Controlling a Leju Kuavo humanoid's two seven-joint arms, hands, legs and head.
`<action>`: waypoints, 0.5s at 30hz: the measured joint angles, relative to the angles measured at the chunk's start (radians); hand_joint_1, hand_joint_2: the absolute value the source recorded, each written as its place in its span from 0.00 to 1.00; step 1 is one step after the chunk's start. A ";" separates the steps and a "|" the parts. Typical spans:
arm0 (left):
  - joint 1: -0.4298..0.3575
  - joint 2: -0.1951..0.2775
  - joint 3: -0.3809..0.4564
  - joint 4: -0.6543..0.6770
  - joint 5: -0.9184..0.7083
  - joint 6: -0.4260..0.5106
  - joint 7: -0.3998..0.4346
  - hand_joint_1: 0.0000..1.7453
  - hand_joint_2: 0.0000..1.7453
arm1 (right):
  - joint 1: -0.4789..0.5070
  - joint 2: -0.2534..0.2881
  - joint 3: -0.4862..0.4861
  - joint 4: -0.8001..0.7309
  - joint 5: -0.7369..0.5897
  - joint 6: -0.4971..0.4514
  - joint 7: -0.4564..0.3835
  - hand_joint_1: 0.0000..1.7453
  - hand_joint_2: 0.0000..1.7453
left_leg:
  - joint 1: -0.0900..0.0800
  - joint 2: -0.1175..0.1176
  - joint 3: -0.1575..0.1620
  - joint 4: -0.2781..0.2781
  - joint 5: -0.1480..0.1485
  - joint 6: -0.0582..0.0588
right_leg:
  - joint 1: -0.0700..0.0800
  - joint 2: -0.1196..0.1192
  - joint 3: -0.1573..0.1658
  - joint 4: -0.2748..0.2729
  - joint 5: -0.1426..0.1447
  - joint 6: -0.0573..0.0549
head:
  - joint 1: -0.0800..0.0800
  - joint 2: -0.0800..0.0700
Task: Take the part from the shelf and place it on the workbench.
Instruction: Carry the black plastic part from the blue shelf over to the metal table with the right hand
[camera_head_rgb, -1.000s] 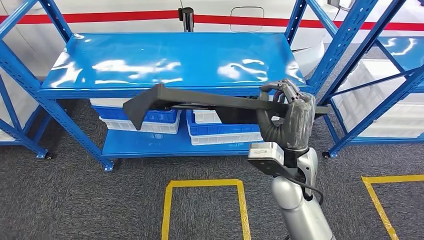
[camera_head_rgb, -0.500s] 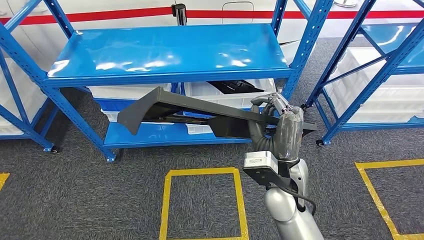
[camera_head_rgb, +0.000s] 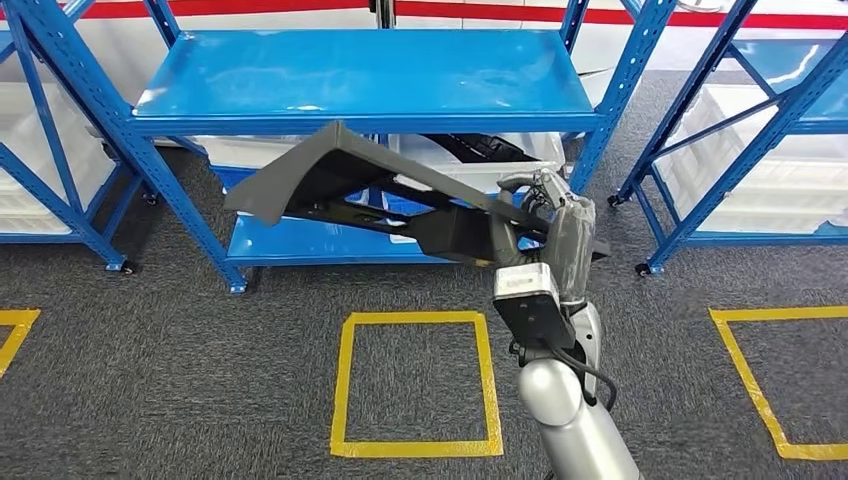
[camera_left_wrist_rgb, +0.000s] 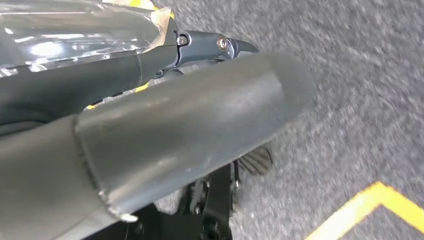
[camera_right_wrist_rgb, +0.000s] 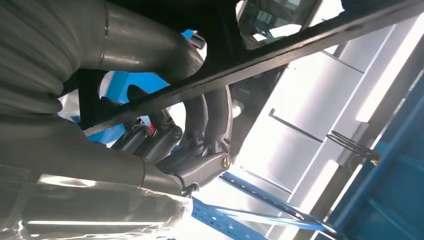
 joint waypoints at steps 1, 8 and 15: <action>0.000 0.000 0.004 0.000 0.001 -0.005 -0.004 0.00 0.00 | -0.010 0.000 0.000 0.010 -0.005 0.003 0.005 1.00 1.00 | 0.000 0.001 -0.019 0.001 0.014 -0.001 | -0.001 0.000 0.007 0.031 0.002 0.010 | 0.001 0.000; 0.001 0.001 0.015 0.000 0.002 -0.013 -0.015 0.00 0.00 | -0.083 0.011 -0.001 0.055 -0.031 0.025 0.026 1.00 1.00 | 0.000 0.000 -0.102 0.009 0.099 -0.039 | 0.008 0.006 0.237 -0.268 0.022 0.014 | 0.004 0.000; 0.002 -0.008 0.016 0.000 -0.005 0.021 -0.044 0.00 0.00 | -0.187 0.030 -0.010 0.171 -0.111 0.089 0.015 1.00 1.00 | 0.009 -0.010 -0.166 0.247 -0.101 -0.062 | 0.006 0.000 0.171 -0.265 0.094 -0.056 | -0.006 0.000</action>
